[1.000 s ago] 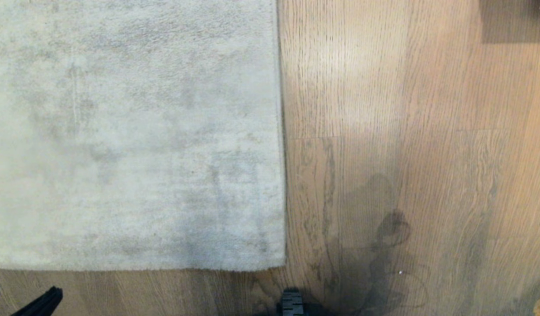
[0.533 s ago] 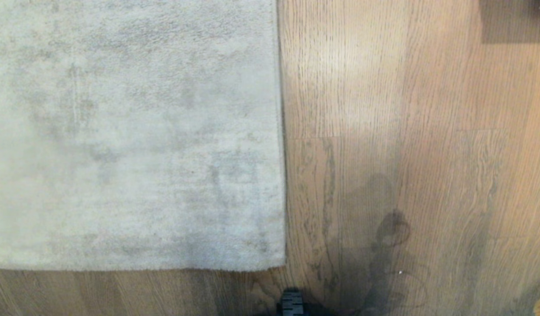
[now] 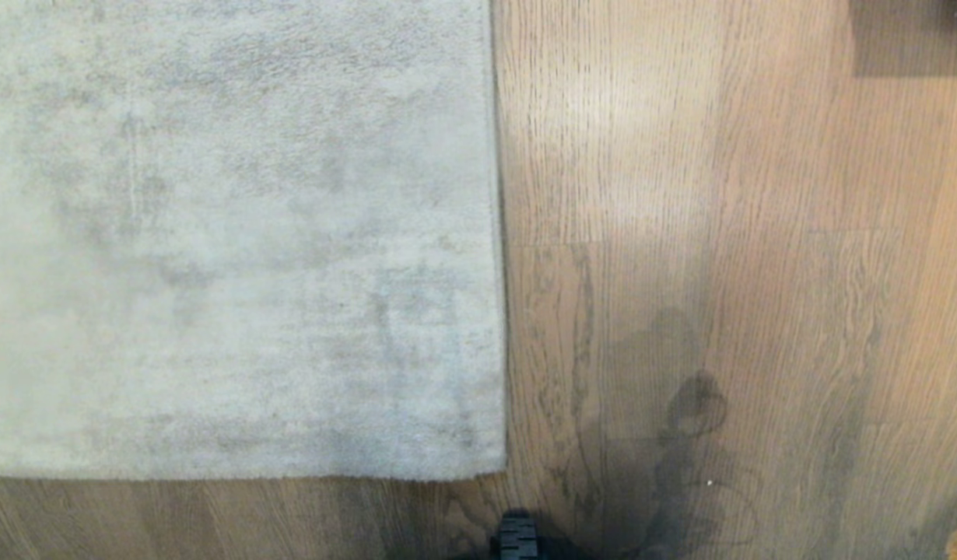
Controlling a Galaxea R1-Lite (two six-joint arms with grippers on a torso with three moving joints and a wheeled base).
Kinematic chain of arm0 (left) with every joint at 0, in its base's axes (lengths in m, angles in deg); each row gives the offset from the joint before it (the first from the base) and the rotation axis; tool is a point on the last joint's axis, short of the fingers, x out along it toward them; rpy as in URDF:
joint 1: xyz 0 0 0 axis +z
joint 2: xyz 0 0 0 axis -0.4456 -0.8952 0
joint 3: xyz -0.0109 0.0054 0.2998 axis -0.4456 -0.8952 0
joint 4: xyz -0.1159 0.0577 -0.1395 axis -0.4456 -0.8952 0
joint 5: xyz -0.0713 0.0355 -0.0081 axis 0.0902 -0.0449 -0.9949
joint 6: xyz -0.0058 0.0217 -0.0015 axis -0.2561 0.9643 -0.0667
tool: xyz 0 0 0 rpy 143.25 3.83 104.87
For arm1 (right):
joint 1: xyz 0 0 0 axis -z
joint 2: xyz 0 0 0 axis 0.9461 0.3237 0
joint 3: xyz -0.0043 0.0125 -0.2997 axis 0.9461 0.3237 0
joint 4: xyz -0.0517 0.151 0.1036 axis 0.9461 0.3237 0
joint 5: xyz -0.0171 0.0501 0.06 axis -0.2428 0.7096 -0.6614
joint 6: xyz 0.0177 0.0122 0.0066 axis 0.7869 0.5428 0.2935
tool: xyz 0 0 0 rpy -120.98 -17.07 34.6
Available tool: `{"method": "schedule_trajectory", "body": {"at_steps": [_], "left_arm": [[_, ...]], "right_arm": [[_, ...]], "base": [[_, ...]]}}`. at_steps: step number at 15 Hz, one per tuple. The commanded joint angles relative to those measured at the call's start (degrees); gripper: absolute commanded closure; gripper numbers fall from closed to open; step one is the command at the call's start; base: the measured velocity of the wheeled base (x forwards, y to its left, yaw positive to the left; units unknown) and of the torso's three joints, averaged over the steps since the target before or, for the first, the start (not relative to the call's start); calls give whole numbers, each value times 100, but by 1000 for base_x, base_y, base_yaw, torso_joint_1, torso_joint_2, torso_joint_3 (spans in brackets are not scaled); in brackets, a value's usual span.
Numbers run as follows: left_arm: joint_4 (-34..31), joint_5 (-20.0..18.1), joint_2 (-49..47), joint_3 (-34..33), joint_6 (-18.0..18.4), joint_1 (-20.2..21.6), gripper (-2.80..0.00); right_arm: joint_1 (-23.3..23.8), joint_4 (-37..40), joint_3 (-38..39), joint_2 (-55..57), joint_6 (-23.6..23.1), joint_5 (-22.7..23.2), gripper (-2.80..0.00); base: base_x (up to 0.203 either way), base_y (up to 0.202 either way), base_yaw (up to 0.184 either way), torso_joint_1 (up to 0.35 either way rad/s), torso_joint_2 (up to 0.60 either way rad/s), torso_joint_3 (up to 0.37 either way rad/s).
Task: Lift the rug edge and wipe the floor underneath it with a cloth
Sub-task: Put down the rag
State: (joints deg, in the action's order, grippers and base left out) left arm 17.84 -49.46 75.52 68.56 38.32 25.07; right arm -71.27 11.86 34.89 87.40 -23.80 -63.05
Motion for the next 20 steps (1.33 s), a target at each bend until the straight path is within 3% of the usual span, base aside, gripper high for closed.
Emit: {"method": "schedule_trajectory", "body": {"at_steps": [1,9,20], "left_arm": [[7,5,328,0,-32,47,0],[7,24,1214,0,-409,113,0],[-2,50,1214,0,-407,113,0]], "right_arm": [[-2,2,6,7,-8,4,0],[-2,2,-2,7,-8,4,0],[-2,2,-3,7,-8,4,0]], "base": [[0,0,0,0,0,0],[0,0,0,0,0,0],[0,0,0,0,0,0]]}}
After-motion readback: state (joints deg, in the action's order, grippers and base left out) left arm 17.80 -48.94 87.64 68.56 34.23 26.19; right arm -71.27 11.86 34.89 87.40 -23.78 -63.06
